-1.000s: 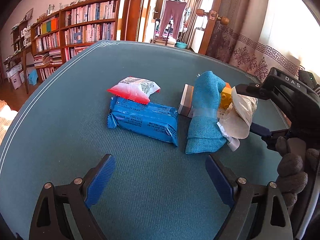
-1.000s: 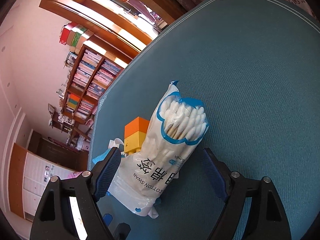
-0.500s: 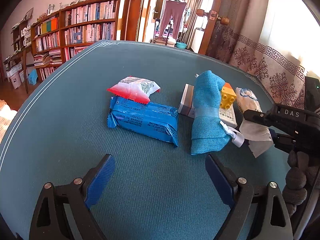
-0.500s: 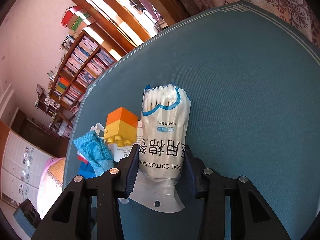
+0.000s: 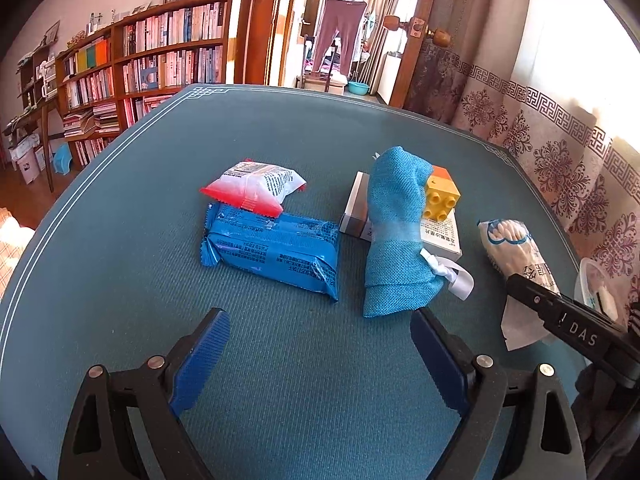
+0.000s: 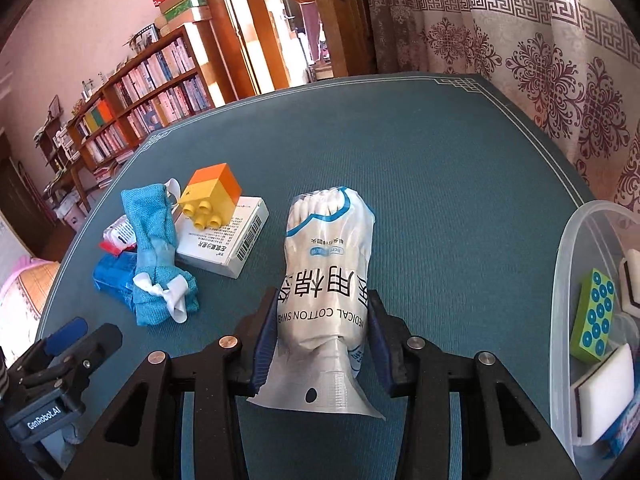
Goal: Organize objects
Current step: 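Lift the cotton-swab bag with the right tool while the left tool grasps the blue towel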
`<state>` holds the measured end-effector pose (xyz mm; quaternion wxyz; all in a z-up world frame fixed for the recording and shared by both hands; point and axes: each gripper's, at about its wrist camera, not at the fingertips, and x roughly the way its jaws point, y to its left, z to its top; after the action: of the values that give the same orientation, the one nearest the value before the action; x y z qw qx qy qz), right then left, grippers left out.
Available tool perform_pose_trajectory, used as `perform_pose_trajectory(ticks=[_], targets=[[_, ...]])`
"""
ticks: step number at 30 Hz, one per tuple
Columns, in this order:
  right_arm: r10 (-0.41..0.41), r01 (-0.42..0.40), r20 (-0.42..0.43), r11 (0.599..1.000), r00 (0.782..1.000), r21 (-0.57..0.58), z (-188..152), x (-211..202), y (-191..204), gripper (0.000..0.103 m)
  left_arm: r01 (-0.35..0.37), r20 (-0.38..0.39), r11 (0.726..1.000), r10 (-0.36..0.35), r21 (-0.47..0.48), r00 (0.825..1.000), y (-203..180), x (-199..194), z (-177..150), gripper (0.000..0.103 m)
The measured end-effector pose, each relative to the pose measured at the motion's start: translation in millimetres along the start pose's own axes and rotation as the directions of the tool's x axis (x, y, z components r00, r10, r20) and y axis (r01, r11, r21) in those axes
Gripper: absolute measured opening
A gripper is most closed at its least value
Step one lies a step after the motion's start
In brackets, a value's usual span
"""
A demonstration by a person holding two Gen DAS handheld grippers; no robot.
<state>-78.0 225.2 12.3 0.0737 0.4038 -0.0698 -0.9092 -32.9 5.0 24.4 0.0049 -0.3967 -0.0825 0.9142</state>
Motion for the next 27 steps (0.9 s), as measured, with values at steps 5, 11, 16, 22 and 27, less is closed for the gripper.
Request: perform_pose_trajectory(ticks=[5, 11, 16, 22, 27], targets=[[0.008, -0.008, 0.025, 1.000, 1.000, 0.000, -8.1, 1.9, -1.8, 0.043, 0.013, -0.011, 1.000, -0.013, 0.005, 1.000, -9.0, 2.2, 12.6, 0.094], [0.029, -0.030, 0.039, 0.999, 0.999, 0.013, -15.9, 3.0, -4.7, 0.043, 0.022, -0.026, 1.000, -0.022, 0.020, 0.999, -24.3, 16.0, 28.7, 0.092], [0.045, -0.046, 0.043, 0.999, 0.998, 0.027, -16.1, 2.2, -7.8, 0.044, 0.028, -0.035, 0.998, -0.026, 0.050, 0.999, -37.5, 28.2, 33.6, 0.086], [0.050, -0.052, 0.044, 0.998, 0.998, 0.033, -14.5, 2.0, -9.2, 0.044, 0.040, -0.034, 0.996, -0.037, 0.085, 0.999, -46.6, 37.8, 37.5, 0.075], [0.051, -0.052, 0.044, 0.998, 0.998, 0.033, -14.5, 2.1, -9.4, 0.044, 0.055, -0.049, 0.996, -0.051, 0.073, 0.997, -45.2, 45.8, 36.9, 0.066]])
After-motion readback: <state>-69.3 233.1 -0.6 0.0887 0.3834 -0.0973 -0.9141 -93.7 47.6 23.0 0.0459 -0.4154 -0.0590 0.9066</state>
